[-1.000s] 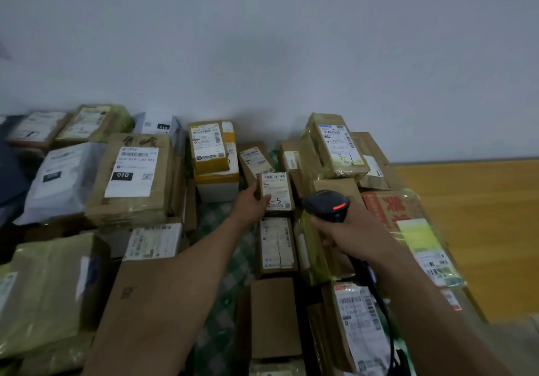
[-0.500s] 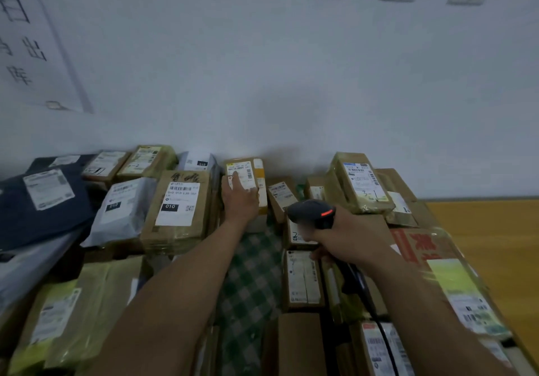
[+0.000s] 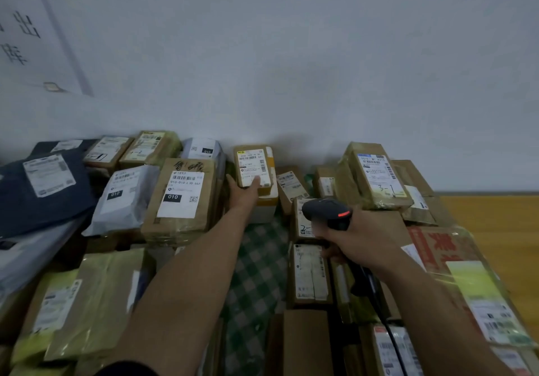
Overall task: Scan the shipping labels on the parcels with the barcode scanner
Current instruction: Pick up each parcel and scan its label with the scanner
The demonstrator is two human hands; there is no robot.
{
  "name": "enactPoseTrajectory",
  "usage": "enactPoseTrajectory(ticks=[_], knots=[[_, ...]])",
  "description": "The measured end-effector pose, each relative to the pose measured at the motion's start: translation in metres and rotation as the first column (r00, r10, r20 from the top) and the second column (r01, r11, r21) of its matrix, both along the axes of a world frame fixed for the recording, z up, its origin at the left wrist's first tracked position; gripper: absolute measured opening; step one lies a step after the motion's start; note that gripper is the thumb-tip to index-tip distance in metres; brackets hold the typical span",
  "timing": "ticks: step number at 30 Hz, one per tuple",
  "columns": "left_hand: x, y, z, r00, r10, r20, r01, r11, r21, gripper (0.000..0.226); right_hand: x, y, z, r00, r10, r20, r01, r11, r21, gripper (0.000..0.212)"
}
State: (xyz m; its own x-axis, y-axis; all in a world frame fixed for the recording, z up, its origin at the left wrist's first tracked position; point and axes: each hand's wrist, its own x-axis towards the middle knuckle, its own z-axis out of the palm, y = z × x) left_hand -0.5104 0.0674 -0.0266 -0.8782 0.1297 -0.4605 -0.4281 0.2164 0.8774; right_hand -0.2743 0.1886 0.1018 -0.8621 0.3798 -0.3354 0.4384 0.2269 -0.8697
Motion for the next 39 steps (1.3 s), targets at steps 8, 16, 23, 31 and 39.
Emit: enactPoseTrajectory(ticks=[8,16,23,31,39], knots=[[0.028,-0.010,-0.009,0.979,-0.138,-0.151,0.155,0.982,0.110,0.074,0.004,0.002,-0.006,1.000,0.003,0.009,-0.003,1.000,-0.011,0.032],[0.040,-0.011,0.003,0.967,-0.140,-0.212,0.174,0.973,0.152,0.066,0.004,0.002,-0.006,1.000,0.024,0.006,-0.024,1.000,-0.006,0.032],[0.087,-0.007,0.018,0.989,-0.097,-0.112,0.138,0.876,0.462,0.092,0.003,0.007,-0.016,0.994,-0.101,-0.051,0.106,0.987,0.124,0.057],[0.156,-0.028,0.032,0.918,-0.322,-0.230,0.384,0.864,0.326,0.120,0.020,0.001,-0.007,0.969,-0.194,-0.151,0.215,0.967,0.139,0.085],[0.164,-0.029,0.048,0.823,-0.421,-0.383,0.499,0.857,0.130,0.126,0.039,-0.010,0.019,0.978,-0.155,-0.141,0.180,0.967,0.180,0.053]])
